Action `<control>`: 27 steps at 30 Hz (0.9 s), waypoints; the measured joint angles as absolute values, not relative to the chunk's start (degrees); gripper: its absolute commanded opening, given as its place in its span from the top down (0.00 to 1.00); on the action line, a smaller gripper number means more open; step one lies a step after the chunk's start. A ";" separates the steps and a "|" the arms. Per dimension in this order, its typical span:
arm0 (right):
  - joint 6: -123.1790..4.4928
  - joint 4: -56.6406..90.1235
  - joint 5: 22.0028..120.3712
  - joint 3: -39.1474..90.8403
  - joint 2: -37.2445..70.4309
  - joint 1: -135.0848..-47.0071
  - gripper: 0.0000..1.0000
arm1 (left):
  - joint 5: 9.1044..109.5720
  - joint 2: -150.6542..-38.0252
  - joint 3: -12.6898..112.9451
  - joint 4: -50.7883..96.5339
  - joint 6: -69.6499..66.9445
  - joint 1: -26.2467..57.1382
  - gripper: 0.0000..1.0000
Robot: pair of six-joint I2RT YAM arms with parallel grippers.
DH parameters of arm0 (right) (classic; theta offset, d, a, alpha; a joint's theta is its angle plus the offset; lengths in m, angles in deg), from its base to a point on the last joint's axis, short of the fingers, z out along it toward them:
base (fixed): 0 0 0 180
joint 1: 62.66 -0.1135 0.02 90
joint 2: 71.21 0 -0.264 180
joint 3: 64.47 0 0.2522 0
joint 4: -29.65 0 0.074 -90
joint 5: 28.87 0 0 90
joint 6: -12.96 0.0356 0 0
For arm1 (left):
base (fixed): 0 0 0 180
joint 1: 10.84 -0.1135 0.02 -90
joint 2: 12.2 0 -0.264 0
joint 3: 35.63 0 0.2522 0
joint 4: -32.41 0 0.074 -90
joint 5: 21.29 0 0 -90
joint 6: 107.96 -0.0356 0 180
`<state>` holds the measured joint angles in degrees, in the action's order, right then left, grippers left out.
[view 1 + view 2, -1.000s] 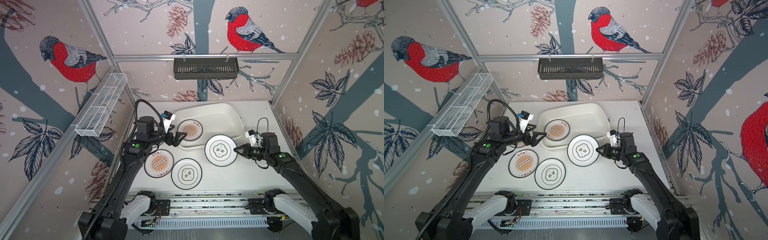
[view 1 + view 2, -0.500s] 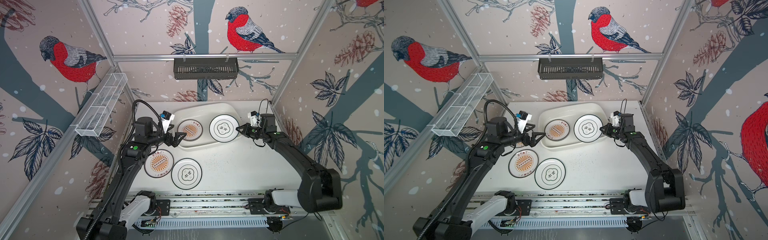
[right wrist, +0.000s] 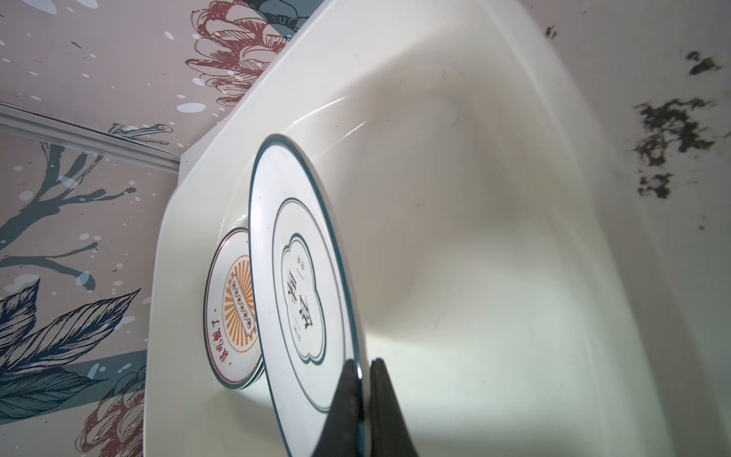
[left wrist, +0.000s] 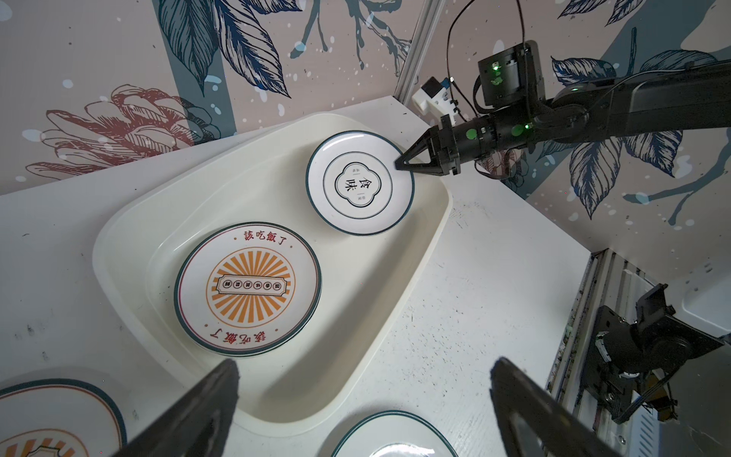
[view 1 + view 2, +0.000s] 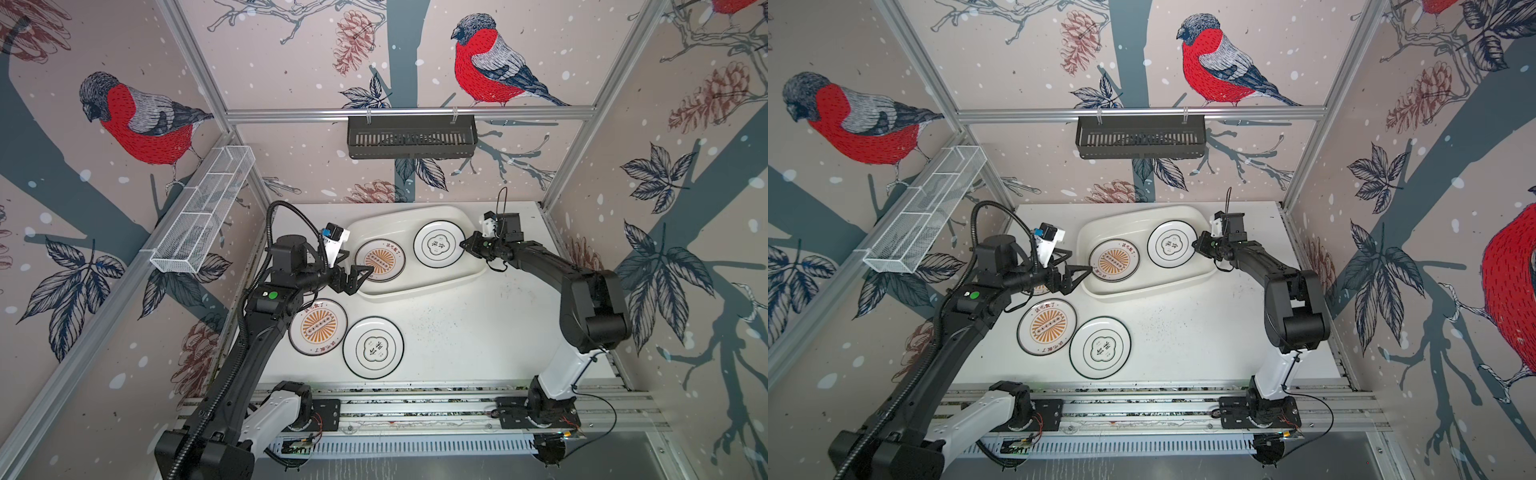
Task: Place the plates into the plastic bin on the countertop
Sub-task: 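Lower the white plate into the bin beside the sunburst plates and open the right gripper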
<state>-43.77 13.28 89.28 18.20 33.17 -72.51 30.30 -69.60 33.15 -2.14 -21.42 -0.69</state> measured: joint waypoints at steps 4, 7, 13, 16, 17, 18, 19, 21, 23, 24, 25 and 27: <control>-43.77 13.41 87.40 20.75 36.56 -73.34 0.95 | 29.90 -69.32 32.78 -1.86 -21.42 -0.95 0.02; -43.77 13.24 86.04 21.43 38.39 -73.51 0.94 | 29.75 -69.25 32.54 -1.55 -21.42 -1.06 0.02; -43.74 13.21 84.18 22.50 40.91 -73.60 0.93 | 29.68 -69.21 32.17 -1.27 -21.40 -1.19 0.02; -43.70 13.34 83.99 23.03 41.45 -73.65 0.91 | 29.68 -69.15 32.08 -1.29 -21.40 -1.30 0.02; -43.70 13.37 83.81 23.25 41.61 -73.71 0.90 | 29.66 -69.12 32.04 -1.29 -21.40 -1.30 0.02; -43.68 13.37 83.81 23.44 41.76 -73.73 0.89 | 29.60 -69.12 32.02 -1.29 -21.40 -1.30 0.02; -43.63 13.37 83.72 23.62 41.96 -73.76 0.89 | 29.55 -69.12 31.95 -1.27 -21.40 -1.30 0.02; -43.61 13.34 83.44 24.10 42.48 -73.76 0.88 | 29.53 -69.12 31.86 -1.29 -21.40 -1.37 0.02; -43.61 13.34 83.31 24.58 42.92 -73.84 0.86 | 29.53 -69.10 31.82 -1.27 -21.40 -1.41 0.02; -43.63 13.34 83.20 24.67 43.09 -73.84 0.86 | 29.53 -69.10 31.80 -1.27 -21.40 -1.41 0.02; -43.68 13.37 83.22 24.71 43.20 -73.84 0.85 | 29.53 -69.10 31.75 -1.27 -21.40 -1.41 0.02; -43.77 13.34 83.22 24.73 43.36 -73.84 0.85 | 29.53 -69.10 31.71 -1.29 -21.40 -1.41 0.02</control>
<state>-43.77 13.34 83.22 24.73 43.36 -73.84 29.53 -69.10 31.71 -1.29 -21.40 -1.41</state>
